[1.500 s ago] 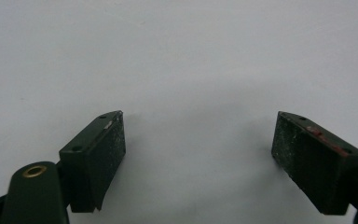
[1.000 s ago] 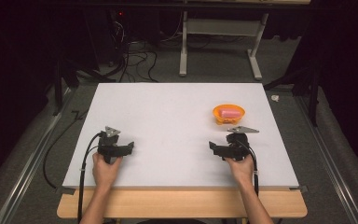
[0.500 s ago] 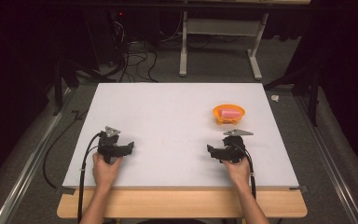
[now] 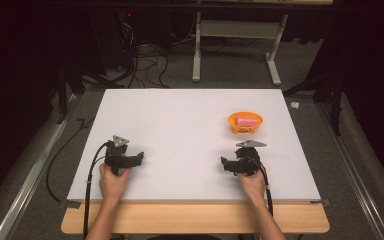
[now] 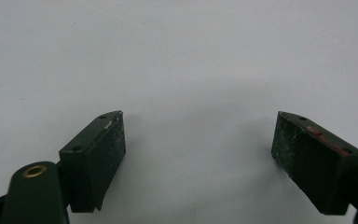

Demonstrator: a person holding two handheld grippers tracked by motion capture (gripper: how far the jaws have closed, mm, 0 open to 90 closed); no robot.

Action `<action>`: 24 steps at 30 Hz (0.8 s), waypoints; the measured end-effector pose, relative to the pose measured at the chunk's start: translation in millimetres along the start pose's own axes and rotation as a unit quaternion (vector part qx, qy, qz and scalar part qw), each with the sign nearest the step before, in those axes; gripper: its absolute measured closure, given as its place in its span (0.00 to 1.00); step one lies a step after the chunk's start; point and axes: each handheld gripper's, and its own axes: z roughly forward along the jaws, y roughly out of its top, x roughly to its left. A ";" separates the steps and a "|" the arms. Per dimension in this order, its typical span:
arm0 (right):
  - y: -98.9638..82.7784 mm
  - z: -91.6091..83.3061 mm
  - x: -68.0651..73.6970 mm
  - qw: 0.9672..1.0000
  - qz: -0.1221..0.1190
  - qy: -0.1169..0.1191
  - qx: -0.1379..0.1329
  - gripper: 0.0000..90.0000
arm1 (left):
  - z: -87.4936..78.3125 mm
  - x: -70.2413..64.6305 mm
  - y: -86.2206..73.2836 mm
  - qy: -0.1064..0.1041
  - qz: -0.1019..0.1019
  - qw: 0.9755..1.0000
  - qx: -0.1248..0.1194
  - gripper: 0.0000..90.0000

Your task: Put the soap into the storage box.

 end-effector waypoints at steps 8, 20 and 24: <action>-2.9 3.2 1.8 1.000 -0.008 -0.012 0.001 0.22 | 0.0 0.0 0.0 0.000 0.000 1.000 0.000 0.20; -5.0 5.2 6.5 0.999 -0.029 -0.029 0.001 0.21 | 0.0 0.0 -0.1 0.000 0.000 1.000 0.000 0.20; -5.0 5.2 6.5 0.999 -0.029 -0.029 0.001 0.21 | 0.0 0.0 -0.1 0.000 0.000 1.000 0.000 0.20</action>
